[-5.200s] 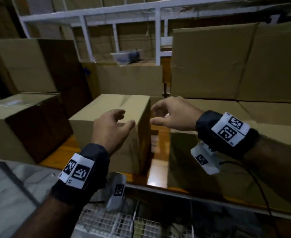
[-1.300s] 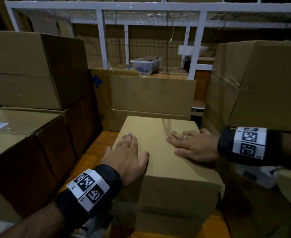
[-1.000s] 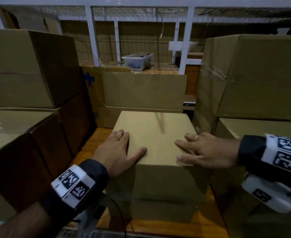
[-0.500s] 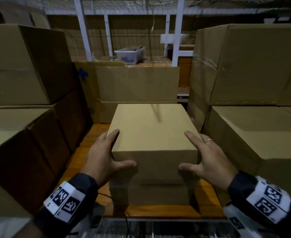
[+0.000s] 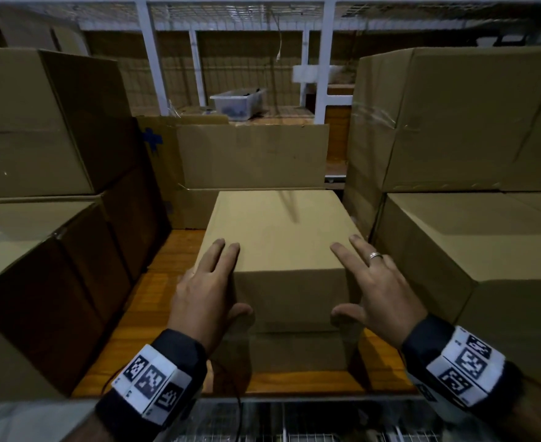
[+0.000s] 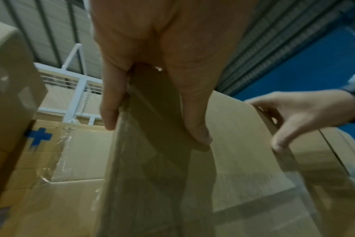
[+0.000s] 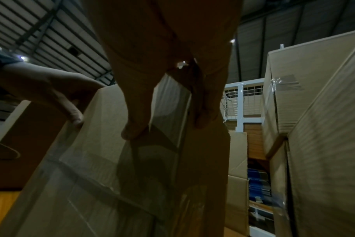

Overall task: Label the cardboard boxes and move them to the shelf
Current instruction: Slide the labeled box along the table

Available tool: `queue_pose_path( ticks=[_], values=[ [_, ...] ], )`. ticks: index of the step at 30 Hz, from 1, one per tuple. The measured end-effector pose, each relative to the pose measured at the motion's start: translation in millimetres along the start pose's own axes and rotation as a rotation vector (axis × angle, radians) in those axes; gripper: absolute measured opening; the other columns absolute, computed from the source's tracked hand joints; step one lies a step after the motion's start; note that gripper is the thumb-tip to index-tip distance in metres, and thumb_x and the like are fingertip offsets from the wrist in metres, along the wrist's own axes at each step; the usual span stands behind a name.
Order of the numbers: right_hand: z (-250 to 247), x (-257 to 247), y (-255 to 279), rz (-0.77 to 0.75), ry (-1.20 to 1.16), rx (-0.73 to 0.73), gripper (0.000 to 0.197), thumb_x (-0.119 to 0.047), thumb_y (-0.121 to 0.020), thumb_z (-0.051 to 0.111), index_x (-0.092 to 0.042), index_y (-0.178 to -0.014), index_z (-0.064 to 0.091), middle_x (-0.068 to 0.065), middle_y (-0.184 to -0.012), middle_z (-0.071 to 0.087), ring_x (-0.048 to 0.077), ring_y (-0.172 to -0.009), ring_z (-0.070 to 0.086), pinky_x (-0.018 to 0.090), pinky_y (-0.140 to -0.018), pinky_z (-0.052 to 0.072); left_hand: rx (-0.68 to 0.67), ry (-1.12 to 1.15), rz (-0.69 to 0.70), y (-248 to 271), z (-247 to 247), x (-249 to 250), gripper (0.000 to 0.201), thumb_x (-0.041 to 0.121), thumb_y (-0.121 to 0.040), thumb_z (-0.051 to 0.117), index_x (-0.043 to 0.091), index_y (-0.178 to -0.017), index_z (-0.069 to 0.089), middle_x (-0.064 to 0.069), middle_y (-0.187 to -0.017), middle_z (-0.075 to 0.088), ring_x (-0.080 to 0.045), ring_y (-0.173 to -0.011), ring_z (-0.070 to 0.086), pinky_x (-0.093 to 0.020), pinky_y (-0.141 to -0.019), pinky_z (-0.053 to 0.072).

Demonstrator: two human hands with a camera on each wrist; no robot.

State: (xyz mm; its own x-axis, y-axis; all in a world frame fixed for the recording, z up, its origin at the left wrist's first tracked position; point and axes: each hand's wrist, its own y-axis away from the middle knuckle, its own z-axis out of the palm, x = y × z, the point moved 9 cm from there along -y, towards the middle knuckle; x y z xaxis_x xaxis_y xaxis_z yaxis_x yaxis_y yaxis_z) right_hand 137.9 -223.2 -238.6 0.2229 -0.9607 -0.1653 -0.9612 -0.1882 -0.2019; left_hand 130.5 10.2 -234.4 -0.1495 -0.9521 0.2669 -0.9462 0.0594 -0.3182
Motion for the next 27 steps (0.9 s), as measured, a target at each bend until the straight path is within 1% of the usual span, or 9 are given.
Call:
queue_pose_path(
  ticks=[5, 10, 14, 16, 18, 22, 23, 25, 27],
  values=[
    [0, -5, 0, 0.013, 0.029, 0.011, 0.101, -0.043, -0.079, 0.073, -0.034, -0.152, 0.004, 0.001, -0.160, 0.004, 0.027, -0.136, 0.028, 0.035, -0.106, 0.038, -0.014, -0.018, -0.029, -3, 3, 1, 0.099, 0.038, -0.076, 0.075, 0.031, -0.151, 0.010, 0.005, -0.159, 0.006, -0.030, -0.134, 0.033, -0.043, -0.108, 0.034],
    [-2, -2, 1, 0.008, 0.018, 0.025, 0.098, -0.040, -0.081, 0.072, -0.032, -0.152, 0.005, -0.002, -0.160, 0.004, 0.027, -0.137, 0.027, 0.035, -0.108, 0.035, -0.018, -0.013, -0.022, -2, 2, 6, 0.096, 0.039, -0.079, 0.072, 0.029, -0.152, 0.010, 0.006, -0.159, 0.007, -0.028, -0.137, 0.031, -0.040, -0.110, 0.031],
    [-12, 1, 0, -0.006, 0.011, 0.065, 0.098, -0.039, -0.079, 0.074, -0.032, -0.152, 0.010, -0.003, -0.160, 0.008, 0.029, -0.136, 0.028, 0.038, -0.107, 0.036, 0.028, -0.018, -0.012, -2, -9, 12, 0.094, 0.039, -0.080, 0.071, 0.027, -0.152, 0.012, 0.007, -0.159, 0.010, -0.027, -0.137, 0.031, -0.039, -0.111, 0.030],
    [-19, 1, -1, -0.014, 0.003, 0.101, 0.098, -0.038, -0.076, 0.077, -0.031, -0.152, 0.015, -0.001, -0.159, 0.013, 0.032, -0.135, 0.030, 0.041, -0.106, 0.036, 0.065, -0.037, 0.008, -2, -21, 19, 0.093, 0.039, -0.080, 0.071, 0.025, -0.152, 0.014, 0.006, -0.159, 0.012, -0.026, -0.135, 0.033, -0.037, -0.110, 0.030],
    [-30, 0, 0, -0.027, -0.005, 0.145, 0.098, -0.037, -0.074, 0.079, -0.030, -0.151, 0.019, 0.000, -0.158, 0.017, 0.033, -0.134, 0.033, 0.042, -0.105, 0.037, 0.095, -0.044, 0.016, 0, -34, 25, 0.091, 0.039, -0.080, 0.072, 0.023, -0.151, 0.017, 0.005, -0.158, 0.015, -0.028, -0.132, 0.036, -0.038, -0.109, 0.032],
    [-62, -6, 3, -0.066, -0.006, 0.254, 0.097, -0.035, -0.071, 0.082, -0.028, -0.150, 0.026, 0.002, -0.156, 0.024, 0.035, -0.131, 0.036, 0.045, -0.102, 0.039, 0.188, -0.057, 0.061, 2, -69, 36, 0.091, 0.030, -0.067, 0.084, 0.014, -0.145, 0.039, -0.007, -0.151, 0.036, -0.038, -0.120, 0.049, -0.047, -0.099, 0.041],
    [-71, -8, 3, -0.081, -0.008, 0.285, 0.097, -0.035, -0.069, 0.083, -0.027, -0.149, 0.028, 0.003, -0.155, 0.027, 0.036, -0.130, 0.038, 0.047, -0.101, 0.040, 0.212, -0.061, 0.070, 3, -78, 38, 0.092, 0.029, -0.065, 0.086, 0.012, -0.143, 0.041, -0.009, -0.149, 0.039, -0.039, -0.118, 0.051, -0.049, -0.098, 0.042],
    [-87, -13, 4, -0.116, -0.023, 0.334, 0.099, -0.035, -0.066, 0.086, -0.024, -0.148, 0.031, 0.006, -0.153, 0.031, 0.038, -0.129, 0.041, 0.051, -0.101, 0.042, 0.249, -0.077, 0.073, 7, -98, 44, 0.092, 0.031, -0.064, 0.086, 0.013, -0.143, 0.041, -0.009, -0.148, 0.039, -0.040, -0.117, 0.051, -0.050, -0.097, 0.042],
    [-101, -17, 5, -0.145, -0.037, 0.370, 0.100, -0.035, -0.064, 0.087, -0.022, -0.147, 0.033, 0.009, -0.152, 0.033, 0.039, -0.130, 0.041, 0.054, -0.103, 0.040, 0.264, -0.100, 0.071, 11, -116, 51, 0.092, 0.032, -0.064, 0.085, 0.013, -0.143, 0.041, -0.009, -0.148, 0.039, -0.041, -0.119, 0.050, -0.052, -0.098, 0.042]
  ],
)
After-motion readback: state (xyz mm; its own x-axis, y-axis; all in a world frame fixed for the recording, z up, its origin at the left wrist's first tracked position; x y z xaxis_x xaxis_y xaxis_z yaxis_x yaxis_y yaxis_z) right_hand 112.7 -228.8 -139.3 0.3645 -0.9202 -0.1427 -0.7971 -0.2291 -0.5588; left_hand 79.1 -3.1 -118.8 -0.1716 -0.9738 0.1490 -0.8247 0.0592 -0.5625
